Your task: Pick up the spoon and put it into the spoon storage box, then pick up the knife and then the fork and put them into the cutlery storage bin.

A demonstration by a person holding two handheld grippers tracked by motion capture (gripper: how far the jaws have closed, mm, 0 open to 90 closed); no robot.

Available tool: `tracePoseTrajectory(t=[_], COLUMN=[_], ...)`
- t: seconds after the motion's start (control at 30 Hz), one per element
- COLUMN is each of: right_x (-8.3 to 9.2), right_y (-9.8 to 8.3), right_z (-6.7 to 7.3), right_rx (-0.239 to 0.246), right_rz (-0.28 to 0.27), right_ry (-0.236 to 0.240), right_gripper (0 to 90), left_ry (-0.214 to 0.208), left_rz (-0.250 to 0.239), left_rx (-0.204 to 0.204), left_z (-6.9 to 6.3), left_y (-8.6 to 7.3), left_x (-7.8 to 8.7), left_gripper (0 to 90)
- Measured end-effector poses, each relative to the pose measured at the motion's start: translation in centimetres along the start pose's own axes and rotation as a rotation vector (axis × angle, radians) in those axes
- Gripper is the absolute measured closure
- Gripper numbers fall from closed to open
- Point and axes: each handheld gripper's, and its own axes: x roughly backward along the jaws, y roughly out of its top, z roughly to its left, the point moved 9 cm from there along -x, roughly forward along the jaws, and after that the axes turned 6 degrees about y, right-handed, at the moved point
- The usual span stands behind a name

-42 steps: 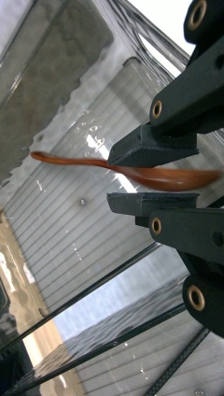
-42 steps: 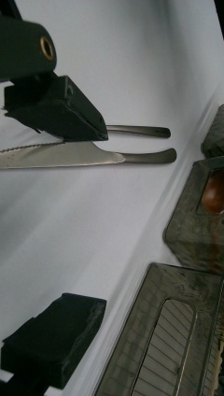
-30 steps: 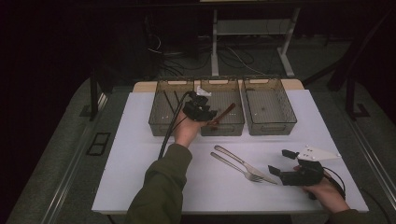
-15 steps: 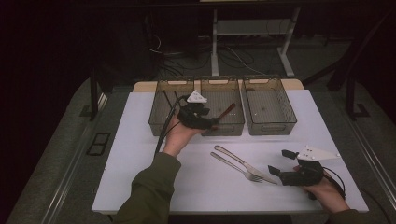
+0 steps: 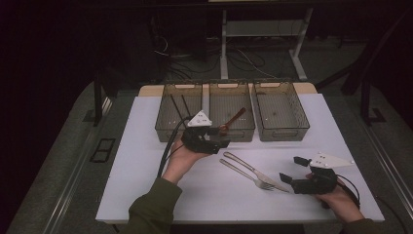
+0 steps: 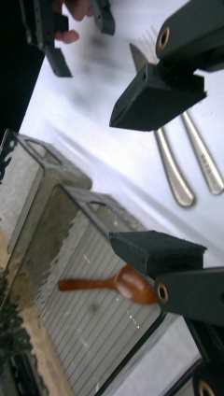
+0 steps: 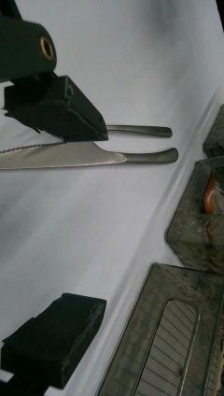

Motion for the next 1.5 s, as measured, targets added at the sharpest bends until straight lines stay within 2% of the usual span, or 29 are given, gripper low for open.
tracePoseTrajectory(t=[0.1,0.17,0.23,0.43,0.6,0.97,1.17,1.27,1.4,1.5], right_x=[0.0,0.0,0.0,-0.1,-0.1,-0.2,-0.1,-0.1,-0.1,-0.1], right_y=[0.0,0.0,0.0,0.0,0.0,-0.1,-0.1,0.0,-0.1,0.0], right_z=[-0.1,-0.1,-0.1,-0.1,-0.2,-0.2,-0.2,-0.2,-0.2,-0.2], right_rx=[0.006,0.008,0.007,0.017,0.013,0.016,0.019,0.007,0.021,0.019], right_rz=[-0.002,-0.003,0.0,0.003,-0.002,0.003,0.005,0.001,0.003,-0.001], right_ry=[-0.004,-0.004,-0.004,-0.006,-0.008,-0.008,-0.008,-0.008,-0.008,-0.009], right_gripper=[15.0,15.0,15.0,15.0,15.0,15.0,15.0,15.0,15.0,15.0], left_ry=[-0.015,-0.024,-0.028,-0.048,-0.059,-0.076,-0.077,-0.074,-0.066,-0.075], left_rz=[0.007,0.04,0.051,0.074,0.108,0.199,0.237,0.234,0.244,0.249], left_rx=[-0.006,-0.024,-0.037,-0.053,-0.069,-0.101,-0.119,-0.115,-0.147,-0.146], left_z=[-0.4,-0.7,-1.0,-1.8,-2.1,-2.4,-2.6,-2.6,-2.5,-2.5], left_y=[-0.9,-1.8,-2.2,-3.0,-3.7,-5.7,-6.5,-6.6,-6.6,-6.7], left_x=[-0.2,-0.6,-1.0,-2.4,-3.5,-5.8,-6.4,-6.3,-6.3,-6.2], left_gripper=[48.0,52.5,58.1,76.4,87.9,89.0,89.0,89.0,89.1,89.1])
